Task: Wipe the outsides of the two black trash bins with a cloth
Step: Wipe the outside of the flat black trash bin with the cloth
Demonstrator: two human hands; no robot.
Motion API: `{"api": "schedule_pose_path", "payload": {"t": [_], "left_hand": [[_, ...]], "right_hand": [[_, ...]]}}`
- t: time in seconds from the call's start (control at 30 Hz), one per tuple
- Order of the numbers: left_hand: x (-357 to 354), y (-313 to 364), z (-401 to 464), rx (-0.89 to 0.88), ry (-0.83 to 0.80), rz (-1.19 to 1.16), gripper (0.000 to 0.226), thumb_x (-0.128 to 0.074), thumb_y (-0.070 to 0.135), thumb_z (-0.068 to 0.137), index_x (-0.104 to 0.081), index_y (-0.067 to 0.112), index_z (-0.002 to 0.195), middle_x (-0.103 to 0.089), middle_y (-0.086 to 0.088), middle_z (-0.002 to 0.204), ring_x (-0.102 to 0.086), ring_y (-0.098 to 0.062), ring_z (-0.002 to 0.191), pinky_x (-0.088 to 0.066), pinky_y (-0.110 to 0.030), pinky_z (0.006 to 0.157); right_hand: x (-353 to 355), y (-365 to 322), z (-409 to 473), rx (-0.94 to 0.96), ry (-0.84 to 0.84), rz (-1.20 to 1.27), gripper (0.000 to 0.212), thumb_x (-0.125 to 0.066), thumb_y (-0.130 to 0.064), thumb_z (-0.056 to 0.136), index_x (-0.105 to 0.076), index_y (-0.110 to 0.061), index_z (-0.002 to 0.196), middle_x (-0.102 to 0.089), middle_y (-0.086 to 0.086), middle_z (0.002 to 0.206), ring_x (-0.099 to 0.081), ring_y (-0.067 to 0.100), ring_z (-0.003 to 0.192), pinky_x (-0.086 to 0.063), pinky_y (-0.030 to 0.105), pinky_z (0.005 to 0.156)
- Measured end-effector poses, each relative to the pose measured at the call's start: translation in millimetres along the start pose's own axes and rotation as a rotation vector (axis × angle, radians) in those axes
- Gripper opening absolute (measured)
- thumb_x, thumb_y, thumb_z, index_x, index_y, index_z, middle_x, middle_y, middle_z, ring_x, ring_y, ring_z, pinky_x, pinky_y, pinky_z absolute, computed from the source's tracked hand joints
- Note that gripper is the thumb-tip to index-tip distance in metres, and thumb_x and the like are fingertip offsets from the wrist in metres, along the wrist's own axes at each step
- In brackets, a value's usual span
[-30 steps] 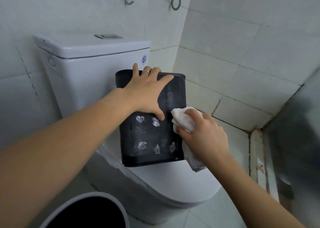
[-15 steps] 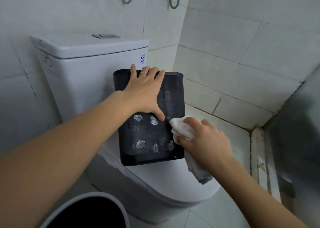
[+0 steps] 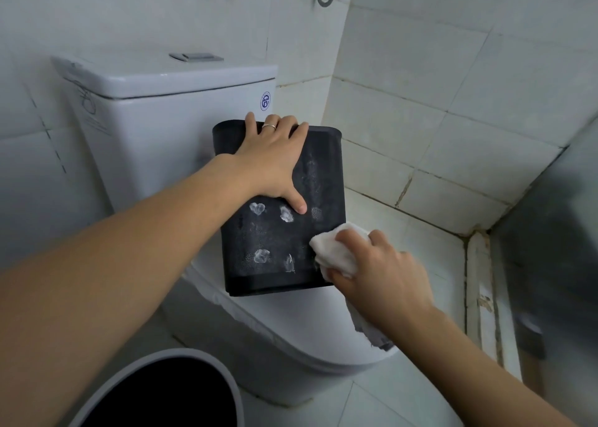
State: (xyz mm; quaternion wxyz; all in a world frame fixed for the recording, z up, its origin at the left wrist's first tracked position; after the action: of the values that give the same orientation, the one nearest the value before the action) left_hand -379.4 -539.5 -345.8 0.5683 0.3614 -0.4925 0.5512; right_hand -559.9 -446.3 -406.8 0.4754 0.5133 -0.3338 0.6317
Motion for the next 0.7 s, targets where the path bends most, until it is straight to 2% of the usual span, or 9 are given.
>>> {"api": "schedule_pose_path", "payload": {"t": [0.2, 0.33, 0.47, 0.6, 0.7], "left_hand": [[0.4, -0.4, -0.6, 0.009, -0.005, 0.013, 0.145, -0.076, 0.083, 0.038, -0.018, 0.012, 0.15, -0.031, -0.007, 0.144, -0.028, -0.034, 0.135, -0.017, -0.059, 0.111], [-0.3, -1.2, 0.3, 0.024, -0.015, 0.011, 0.144, -0.076, 0.083, 0.037, -0.02, 0.012, 0.148, -0.033, -0.007, 0.143, -0.029, -0.035, 0.135, -0.02, -0.057, 0.109], [-0.4, -0.3, 2.1, 0.011, -0.012, 0.014, 0.144, -0.077, 0.082, 0.037, -0.02, 0.012, 0.149, -0.033, -0.008, 0.143, -0.03, -0.035, 0.134, -0.02, -0.058, 0.109], [-0.3, 0.2, 2.0, 0.01, -0.019, 0.013, 0.143, -0.078, 0.08, 0.037, -0.021, 0.011, 0.148, -0.033, -0.008, 0.142, -0.03, -0.035, 0.133, -0.02, -0.059, 0.11], [0.2, -1.3, 0.4, 0.02, -0.007, 0.016, 0.141, -0.077, 0.081, 0.036, -0.023, 0.011, 0.146, -0.034, -0.008, 0.14, -0.031, -0.035, 0.132, -0.022, -0.058, 0.108]], "right_hand": [[10.0, -3.0, 23.0, -0.033, 0.064, 0.073, 0.038, -0.05, -0.054, 0.088, -0.045, -0.036, 0.121, -0.042, -0.005, 0.093, -0.059, 0.031, 0.073, -0.035, 0.03, 0.056], [10.8, -6.0, 26.5, -0.034, 0.091, 0.036, 0.038, -0.05, -0.053, 0.089, -0.045, -0.033, 0.121, -0.04, -0.005, 0.093, -0.059, 0.032, 0.072, -0.032, 0.03, 0.054], [3.2, -9.2, 5.9, 0.013, 0.085, -0.022, 0.034, -0.053, -0.052, 0.087, -0.048, -0.031, 0.114, -0.035, -0.006, 0.089, -0.049, 0.028, 0.06, -0.018, 0.027, 0.045], [3.2, -13.7, -2.5, 0.036, 0.092, -0.055, 0.033, -0.053, -0.053, 0.086, -0.051, -0.032, 0.112, -0.034, -0.007, 0.087, -0.061, 0.03, 0.063, -0.021, 0.028, 0.048], [6.7, -13.7, 11.4, 0.028, 0.066, -0.022, 0.035, -0.05, -0.051, 0.089, -0.044, -0.034, 0.119, -0.036, -0.006, 0.092, -0.063, 0.032, 0.075, -0.029, 0.03, 0.052]]}}
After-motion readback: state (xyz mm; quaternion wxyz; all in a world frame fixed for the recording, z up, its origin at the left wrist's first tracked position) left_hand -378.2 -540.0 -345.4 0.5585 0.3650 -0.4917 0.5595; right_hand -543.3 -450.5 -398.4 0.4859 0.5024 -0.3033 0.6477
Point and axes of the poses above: each hand's wrist, its own z-axis towards the middle knuckle, its own x-axis out of the back of the hand, y = z × x, the point moved 8 cm from there along z, towards the middle knuckle
